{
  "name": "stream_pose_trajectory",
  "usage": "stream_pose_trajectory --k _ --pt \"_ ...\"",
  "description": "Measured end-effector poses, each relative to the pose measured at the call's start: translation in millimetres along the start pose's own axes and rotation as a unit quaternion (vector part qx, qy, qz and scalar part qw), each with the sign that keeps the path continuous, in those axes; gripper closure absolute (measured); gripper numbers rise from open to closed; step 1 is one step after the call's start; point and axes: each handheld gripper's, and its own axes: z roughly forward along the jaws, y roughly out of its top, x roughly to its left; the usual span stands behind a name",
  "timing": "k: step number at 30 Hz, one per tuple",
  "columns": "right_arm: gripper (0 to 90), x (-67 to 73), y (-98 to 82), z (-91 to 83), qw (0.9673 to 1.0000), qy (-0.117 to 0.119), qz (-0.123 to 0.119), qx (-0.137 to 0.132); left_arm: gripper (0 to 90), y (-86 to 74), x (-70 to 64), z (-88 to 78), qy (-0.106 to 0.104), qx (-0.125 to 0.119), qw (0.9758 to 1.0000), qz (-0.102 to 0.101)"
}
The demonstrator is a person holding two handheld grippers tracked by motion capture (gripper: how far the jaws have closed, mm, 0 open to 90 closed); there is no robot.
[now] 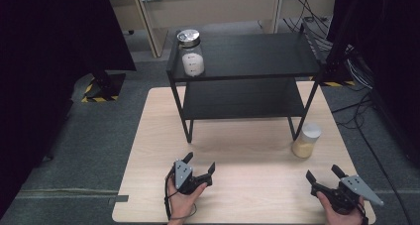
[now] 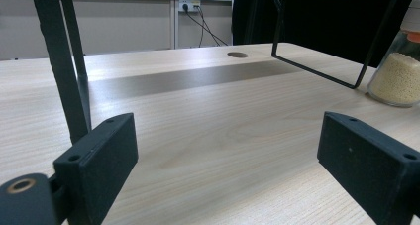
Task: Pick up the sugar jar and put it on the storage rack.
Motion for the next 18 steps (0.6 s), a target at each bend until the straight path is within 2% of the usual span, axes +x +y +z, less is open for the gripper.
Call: stream_pose_trajectory --k 18 --pt "3.4 0.4 -1.1 -0.3 1.0000 -0.002 0.000 -0.003 8.2 -1.0 0.1 -1.1 -0.001 -0.003 1.0000 -0.002"
